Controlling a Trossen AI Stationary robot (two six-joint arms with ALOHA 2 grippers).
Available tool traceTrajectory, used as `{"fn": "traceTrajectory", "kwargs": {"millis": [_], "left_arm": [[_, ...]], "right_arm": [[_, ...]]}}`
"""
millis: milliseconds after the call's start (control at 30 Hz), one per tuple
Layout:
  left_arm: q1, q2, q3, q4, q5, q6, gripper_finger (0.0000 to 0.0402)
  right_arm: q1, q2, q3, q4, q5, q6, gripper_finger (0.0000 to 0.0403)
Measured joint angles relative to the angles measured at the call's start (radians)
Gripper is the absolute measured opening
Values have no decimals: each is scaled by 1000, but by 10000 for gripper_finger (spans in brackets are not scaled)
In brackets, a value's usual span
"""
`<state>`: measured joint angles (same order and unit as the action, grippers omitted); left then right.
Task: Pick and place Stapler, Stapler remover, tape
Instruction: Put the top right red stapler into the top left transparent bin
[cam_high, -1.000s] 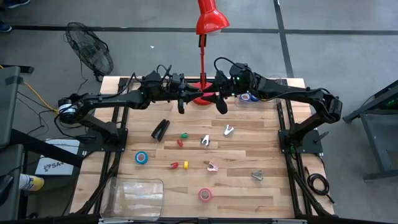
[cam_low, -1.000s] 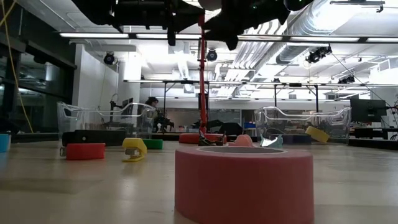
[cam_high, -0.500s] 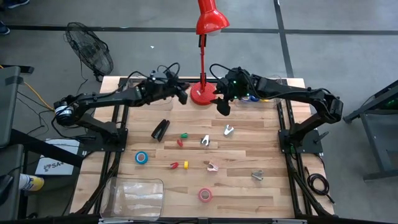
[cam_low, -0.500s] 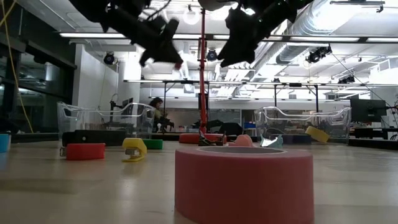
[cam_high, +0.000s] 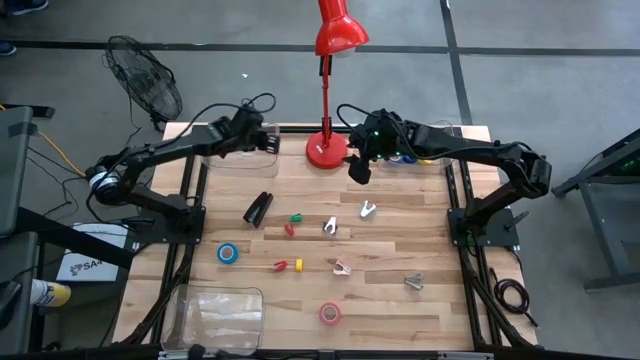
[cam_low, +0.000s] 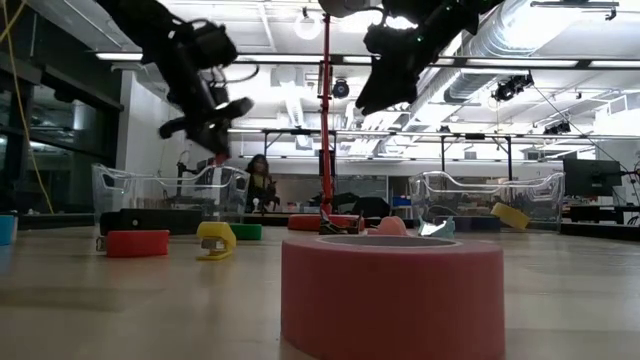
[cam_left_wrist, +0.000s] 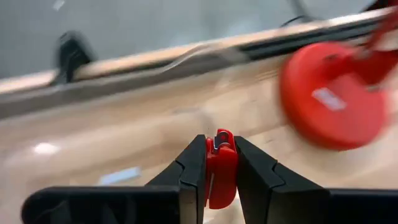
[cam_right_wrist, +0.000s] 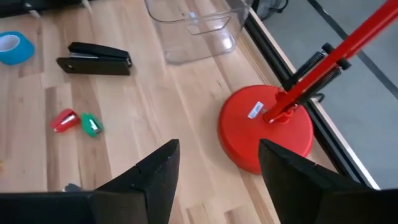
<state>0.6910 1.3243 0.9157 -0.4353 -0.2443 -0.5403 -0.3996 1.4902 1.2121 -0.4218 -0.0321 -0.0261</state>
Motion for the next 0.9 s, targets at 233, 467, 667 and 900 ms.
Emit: {"fn": "traceTrajectory", "kwargs": {"millis": [233, 467, 667, 900], "left_arm": [[79, 22, 0, -132, 25, -7, 57], [133, 108, 0, -190, 140, 20, 57], [134, 135, 0, -196, 194, 45, 61], [134, 135, 0, -197, 212, 65, 99]], "right_arm": [[0, 0, 0, -9, 33, 2, 209], [0, 0, 0, -8, 49, 17, 209], [0, 0, 0, -8, 49, 35, 209], [0, 0, 0, -9, 48, 49, 209]]}}
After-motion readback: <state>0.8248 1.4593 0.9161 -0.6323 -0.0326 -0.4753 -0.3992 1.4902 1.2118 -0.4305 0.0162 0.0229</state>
